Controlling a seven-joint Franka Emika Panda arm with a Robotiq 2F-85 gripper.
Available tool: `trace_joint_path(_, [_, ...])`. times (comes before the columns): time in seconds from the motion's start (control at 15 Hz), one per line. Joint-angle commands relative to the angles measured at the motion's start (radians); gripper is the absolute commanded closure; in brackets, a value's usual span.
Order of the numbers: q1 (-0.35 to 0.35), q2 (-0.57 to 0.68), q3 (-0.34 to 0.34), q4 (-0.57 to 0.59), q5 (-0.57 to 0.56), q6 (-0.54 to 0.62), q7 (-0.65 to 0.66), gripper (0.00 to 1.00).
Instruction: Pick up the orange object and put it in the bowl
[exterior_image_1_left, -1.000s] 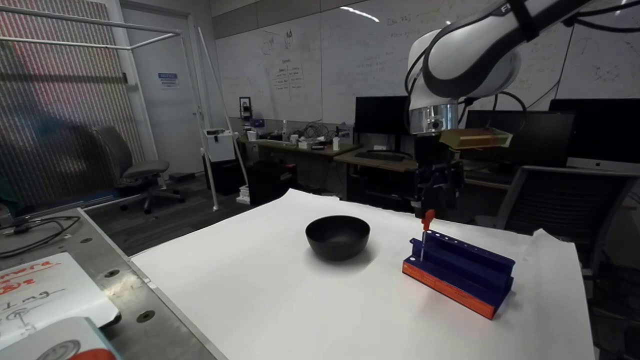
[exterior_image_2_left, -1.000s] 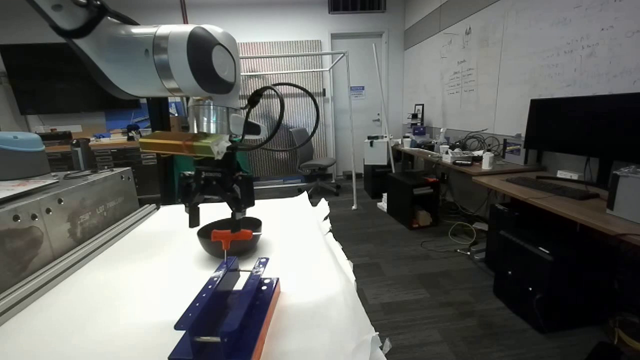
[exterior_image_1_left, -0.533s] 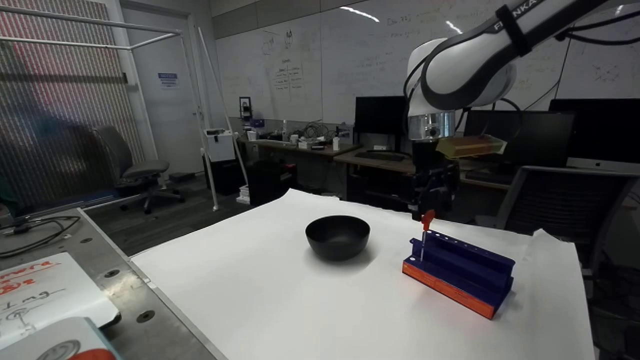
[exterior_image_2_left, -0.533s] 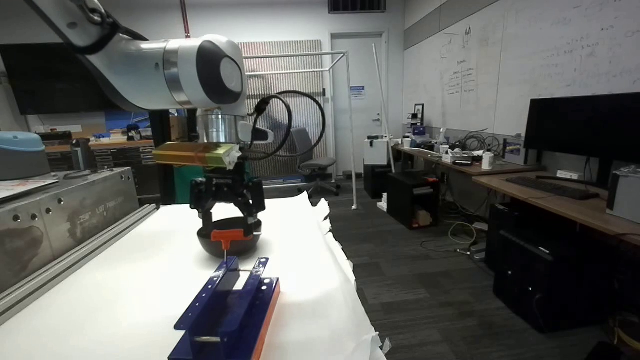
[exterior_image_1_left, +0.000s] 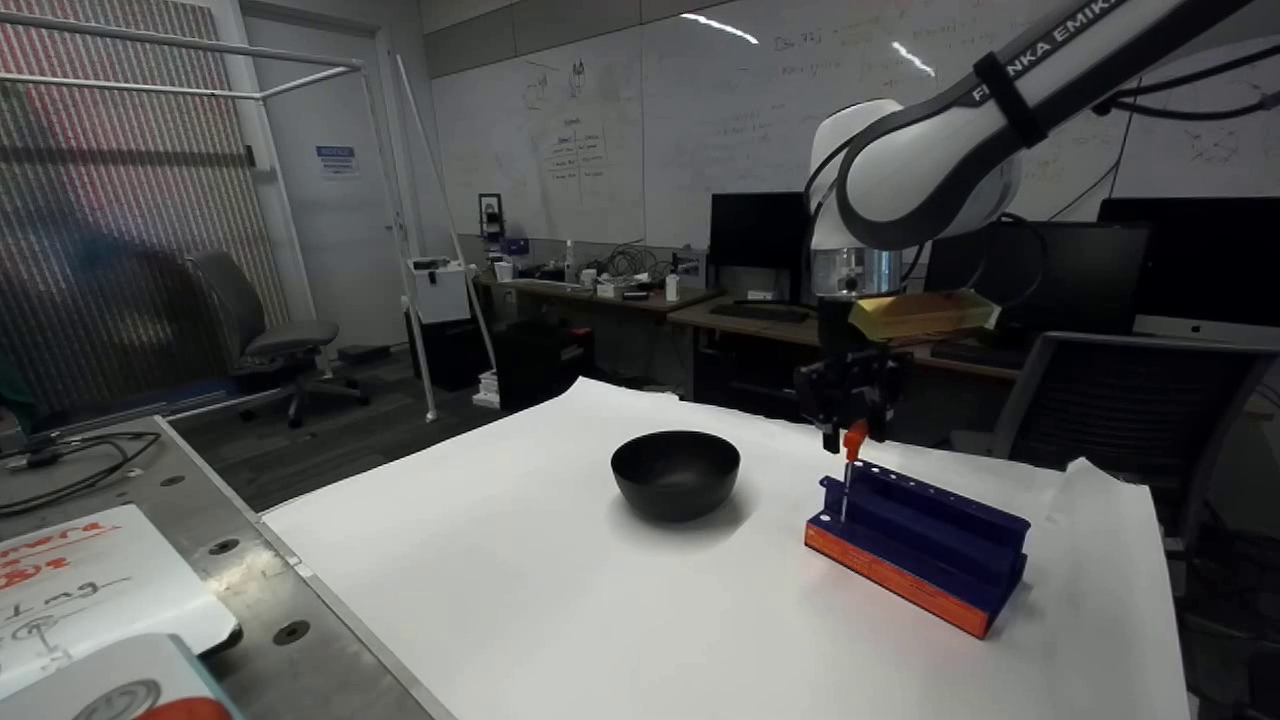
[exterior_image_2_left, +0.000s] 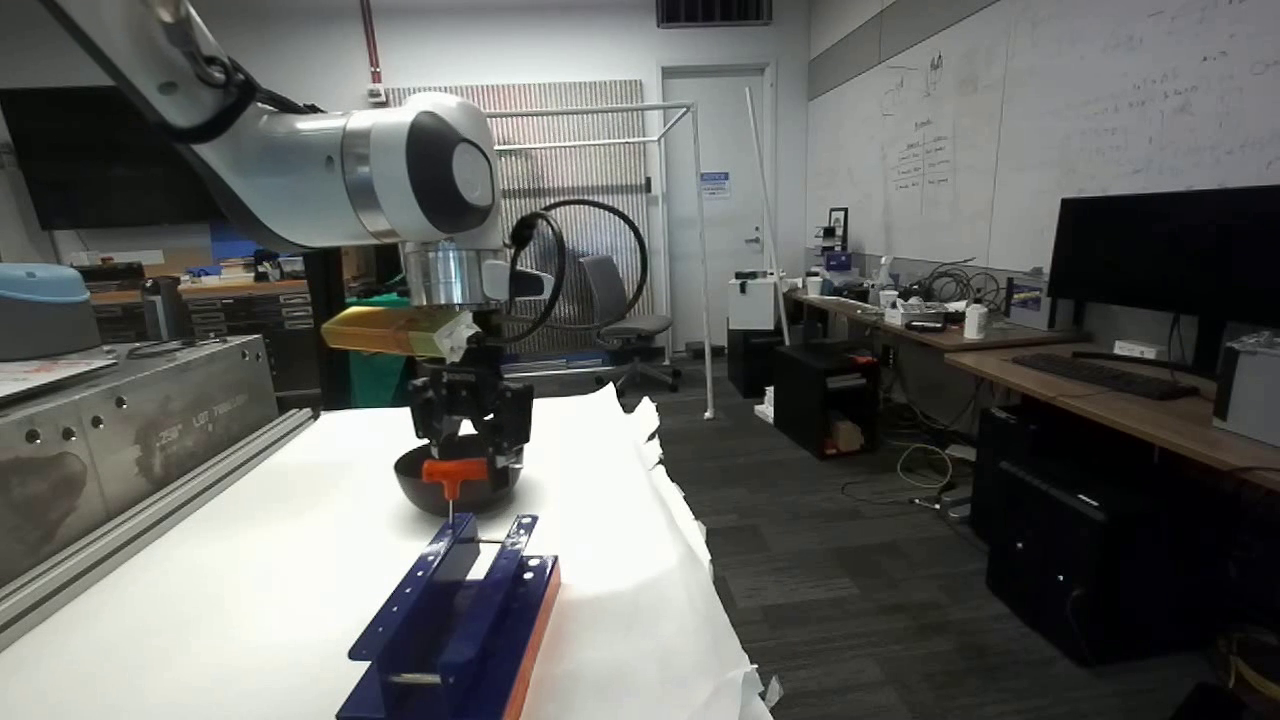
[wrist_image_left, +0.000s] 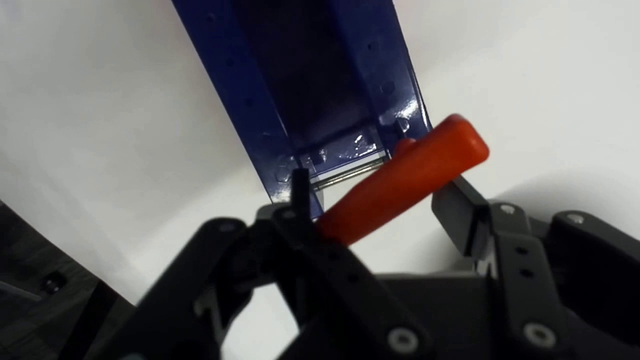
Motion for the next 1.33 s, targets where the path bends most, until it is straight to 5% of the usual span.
trace_joint_path(0.0, [0.015,-0.015,-0.011,0.006,-0.013,-0.026,0.046,0.65])
trace_joint_path(0.13, [0.015,-0.025,-0.012,0.002,-0.019,-0.036,0.055,0.81])
trace_joint_path(0.33, [0.010,-0.069,-0.012,0.000,-0.017,-0.069,0.045,0.90])
trace_joint_path(0.87, [0.002,-0.259,0.020,0.046,0.027,-0.250,-0.090,0.85])
trace_joint_path(1.0, [0.001,-0.292,0.023,0.028,0.059,-0.186,-0.144,0.87])
trace_joint_path(1.27, [-0.001,-0.277,0.023,-0.041,0.085,0.134,-0.175,0.89])
